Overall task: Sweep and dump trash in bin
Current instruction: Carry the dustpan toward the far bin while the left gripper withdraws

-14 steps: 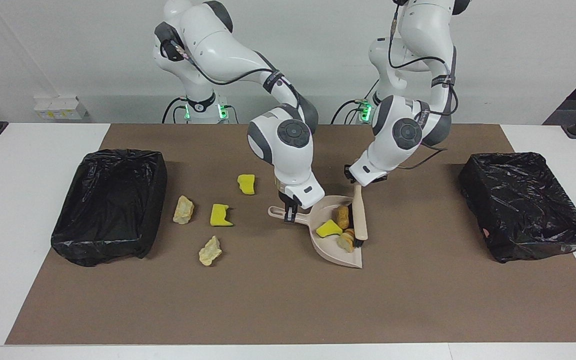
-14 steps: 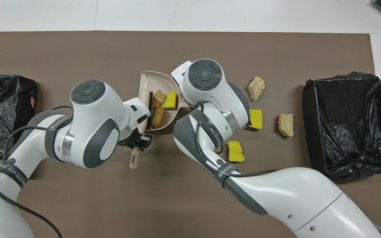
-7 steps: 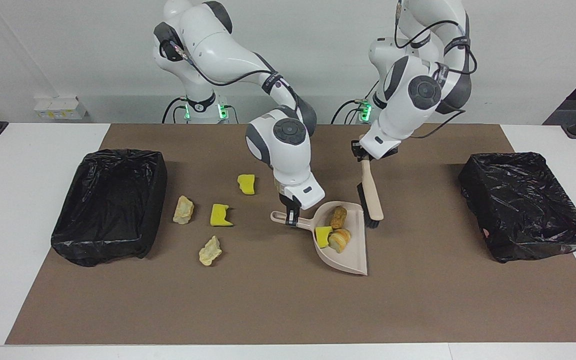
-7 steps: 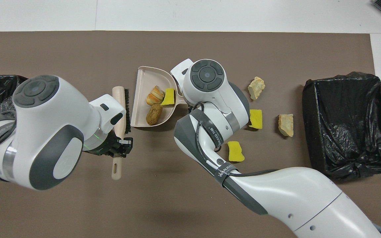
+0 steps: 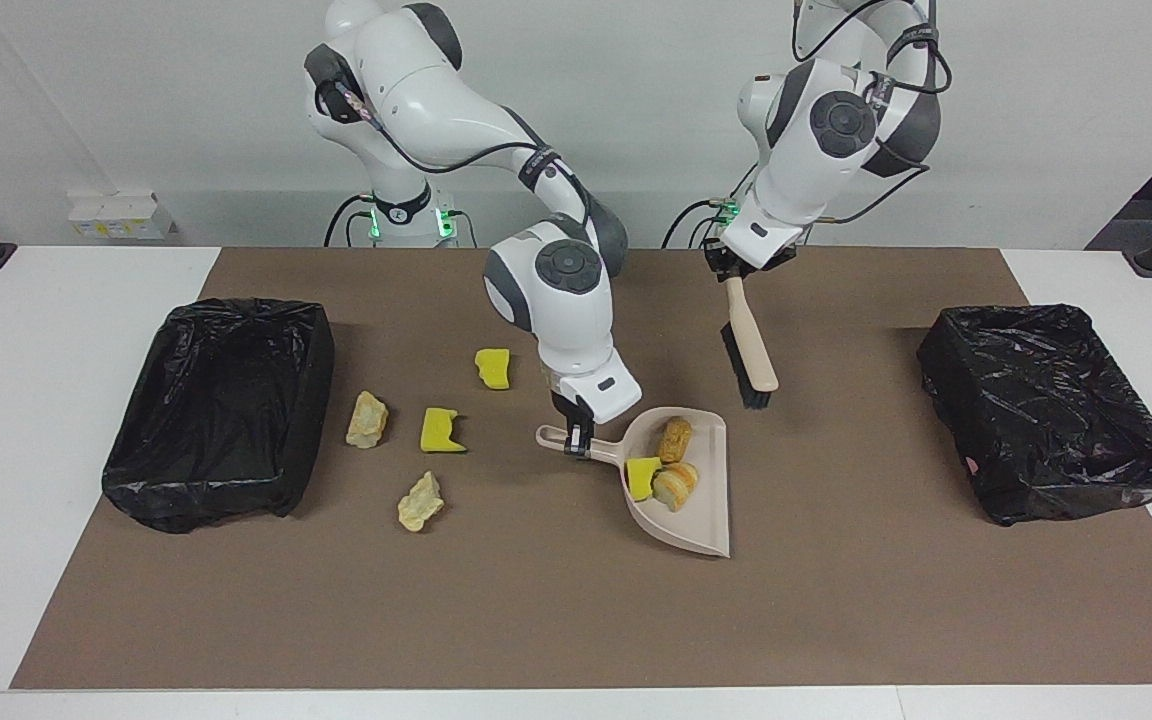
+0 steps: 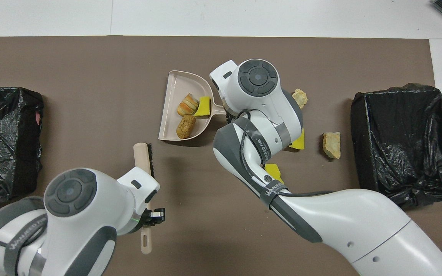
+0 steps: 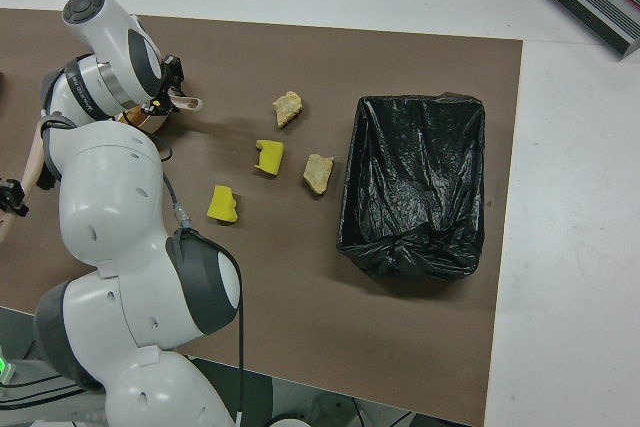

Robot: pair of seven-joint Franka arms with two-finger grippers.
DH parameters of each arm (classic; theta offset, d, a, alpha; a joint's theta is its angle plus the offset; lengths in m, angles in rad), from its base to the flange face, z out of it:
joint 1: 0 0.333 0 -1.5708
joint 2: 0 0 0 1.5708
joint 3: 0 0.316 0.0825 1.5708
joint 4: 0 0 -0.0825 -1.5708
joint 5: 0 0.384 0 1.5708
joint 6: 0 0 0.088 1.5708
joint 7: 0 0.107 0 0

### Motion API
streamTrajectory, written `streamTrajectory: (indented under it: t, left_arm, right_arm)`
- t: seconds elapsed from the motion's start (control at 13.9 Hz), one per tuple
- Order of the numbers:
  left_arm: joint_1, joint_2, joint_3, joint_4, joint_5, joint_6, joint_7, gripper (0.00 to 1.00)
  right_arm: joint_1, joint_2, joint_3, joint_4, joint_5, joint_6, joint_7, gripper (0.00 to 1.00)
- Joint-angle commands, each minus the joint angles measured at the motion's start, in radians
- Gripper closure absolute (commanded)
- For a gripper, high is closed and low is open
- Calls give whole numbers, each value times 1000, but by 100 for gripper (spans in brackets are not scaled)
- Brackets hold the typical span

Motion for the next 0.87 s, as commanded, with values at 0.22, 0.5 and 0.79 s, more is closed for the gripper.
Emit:
streamTrajectory:
  t: [0.22,0.5,0.79]
  left_arm:
    - [-178,83,13,-86,-24,196,-79,100]
    - [-176,108,13,-115,-24,233,-67,100]
    - [-165,125,14,-115,-24,256,-61,100]
  right_arm:
    - [-147,-144,12,-36,50,-151,-213,100]
    - [-287,-246,12,-62,50,-259,-380,100]
    - [-455,-367,12,-152,106,-265,-547,100]
